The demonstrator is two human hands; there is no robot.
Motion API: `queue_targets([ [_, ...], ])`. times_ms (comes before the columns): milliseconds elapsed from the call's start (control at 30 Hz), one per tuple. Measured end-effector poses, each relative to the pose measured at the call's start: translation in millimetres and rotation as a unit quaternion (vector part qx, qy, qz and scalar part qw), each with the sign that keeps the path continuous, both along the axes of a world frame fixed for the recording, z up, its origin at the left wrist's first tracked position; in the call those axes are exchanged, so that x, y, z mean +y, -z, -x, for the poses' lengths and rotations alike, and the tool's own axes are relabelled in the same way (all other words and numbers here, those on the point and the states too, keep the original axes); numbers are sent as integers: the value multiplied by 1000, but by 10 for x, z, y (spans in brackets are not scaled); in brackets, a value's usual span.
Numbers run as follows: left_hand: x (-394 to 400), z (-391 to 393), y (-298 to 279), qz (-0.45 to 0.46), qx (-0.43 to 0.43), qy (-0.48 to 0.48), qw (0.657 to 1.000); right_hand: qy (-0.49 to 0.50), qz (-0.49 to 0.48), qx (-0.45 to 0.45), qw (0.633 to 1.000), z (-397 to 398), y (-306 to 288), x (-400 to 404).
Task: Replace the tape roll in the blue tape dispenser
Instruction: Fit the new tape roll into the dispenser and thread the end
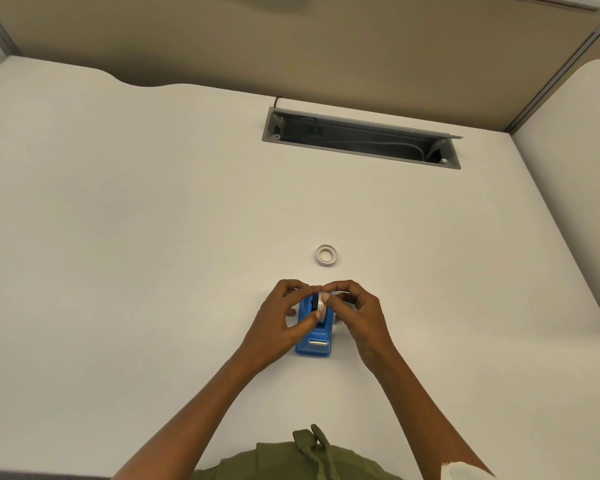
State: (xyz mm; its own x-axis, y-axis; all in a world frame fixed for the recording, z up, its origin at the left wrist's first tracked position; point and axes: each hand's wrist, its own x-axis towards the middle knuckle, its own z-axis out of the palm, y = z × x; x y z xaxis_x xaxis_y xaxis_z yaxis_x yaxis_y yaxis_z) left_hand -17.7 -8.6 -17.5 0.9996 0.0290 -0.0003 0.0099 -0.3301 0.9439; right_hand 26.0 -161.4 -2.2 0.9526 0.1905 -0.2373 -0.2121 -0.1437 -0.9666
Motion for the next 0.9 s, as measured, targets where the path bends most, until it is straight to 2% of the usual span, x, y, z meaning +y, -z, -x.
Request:
queue_targets([
  [200, 8, -3, 4, 7, 0, 5, 1000, 12, -10, -2, 1000, 27, 1, -16],
  [467, 17, -2, -5, 2, -16, 9, 1000, -68, 22, -10, 997, 30, -1, -88],
  [900, 20, 5, -4, 3, -13, 10, 1000, -33, 14, -35, 999, 19, -3, -35],
])
